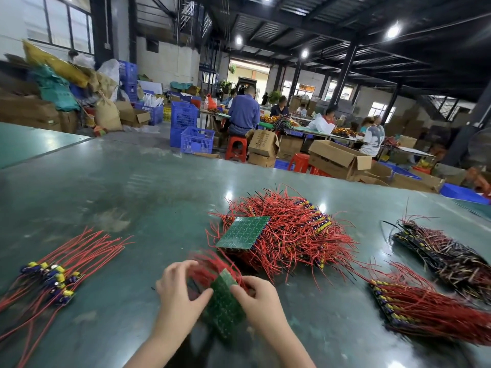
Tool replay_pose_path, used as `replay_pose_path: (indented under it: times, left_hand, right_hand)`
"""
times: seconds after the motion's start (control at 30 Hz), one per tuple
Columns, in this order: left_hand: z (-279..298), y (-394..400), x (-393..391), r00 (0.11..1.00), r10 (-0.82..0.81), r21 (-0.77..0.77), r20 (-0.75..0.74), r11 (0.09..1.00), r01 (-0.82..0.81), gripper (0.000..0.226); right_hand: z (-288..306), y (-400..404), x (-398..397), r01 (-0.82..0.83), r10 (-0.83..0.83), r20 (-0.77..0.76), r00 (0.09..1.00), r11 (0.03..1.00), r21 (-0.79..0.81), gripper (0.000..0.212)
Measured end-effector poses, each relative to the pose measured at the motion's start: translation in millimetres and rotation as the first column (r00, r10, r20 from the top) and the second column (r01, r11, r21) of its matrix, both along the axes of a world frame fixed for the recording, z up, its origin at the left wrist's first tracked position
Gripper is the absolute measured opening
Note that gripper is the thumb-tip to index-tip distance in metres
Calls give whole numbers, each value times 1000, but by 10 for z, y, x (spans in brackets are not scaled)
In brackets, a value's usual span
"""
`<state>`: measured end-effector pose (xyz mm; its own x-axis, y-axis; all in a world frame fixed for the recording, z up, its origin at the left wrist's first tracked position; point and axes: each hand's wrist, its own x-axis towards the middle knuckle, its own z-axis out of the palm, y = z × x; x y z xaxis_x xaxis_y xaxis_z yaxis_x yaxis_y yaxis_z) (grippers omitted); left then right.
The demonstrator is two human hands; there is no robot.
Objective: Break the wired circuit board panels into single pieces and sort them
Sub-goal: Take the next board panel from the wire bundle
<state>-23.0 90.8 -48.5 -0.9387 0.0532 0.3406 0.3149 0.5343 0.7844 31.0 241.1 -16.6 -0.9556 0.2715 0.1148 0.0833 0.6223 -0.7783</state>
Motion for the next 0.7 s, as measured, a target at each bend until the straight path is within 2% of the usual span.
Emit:
replay_pose_path:
  times: [0.03, 0.07, 0.1, 0.13, 0.2, 0.23, 0.3, 0.53, 0.7]
  left_hand:
    - [-11, 7, 28, 995, 70, 126, 77, 989, -79, 62]
    - [3, 12, 57, 975, 54, 267, 214, 957, -112, 69]
    - [21, 20, 79, 932, -60, 423, 356, 900, -103, 73]
    - [23, 33, 89, 871, -231, 578, 435, 813, -73, 70]
    - [22, 58, 82, 752, -504, 781, 425, 624, -24, 53]
    - [23, 71, 68, 741, -542, 812, 395, 583, -7, 42]
    - [10, 90, 20, 786, -499, 805, 366, 594, 3, 31]
    - [-66, 79, -134, 872, -406, 726, 274, 682, 89, 33]
    - [-187, 62, -168, 894, -378, 673, 240, 728, 128, 44]
  right_hand:
    - [-3, 25, 10, 18, -17, 7, 1000, 987, -162, 12]
    - [2, 38, 21, 27, -19, 24, 1000, 935, -353, 15]
    - [11, 37, 33, 28, -9, 40, 999, 855, -517, 16]
    - [16, 30, 36, 19, 7, 39, 999, 777, -629, 16]
    - [-10, -6, 16, -11, 18, 3, 1000, 728, -686, 15]
    - [-31, -31, -8, -18, 9, -17, 1000, 745, -666, 14]
    - [-69, -67, -68, -21, -8, -45, 999, 794, -607, 14]
    - [-148, 17, -233, -75, 41, -87, 995, 895, -440, 16]
    - [-228, 122, -232, -108, 104, -32, 994, 912, -396, 20]
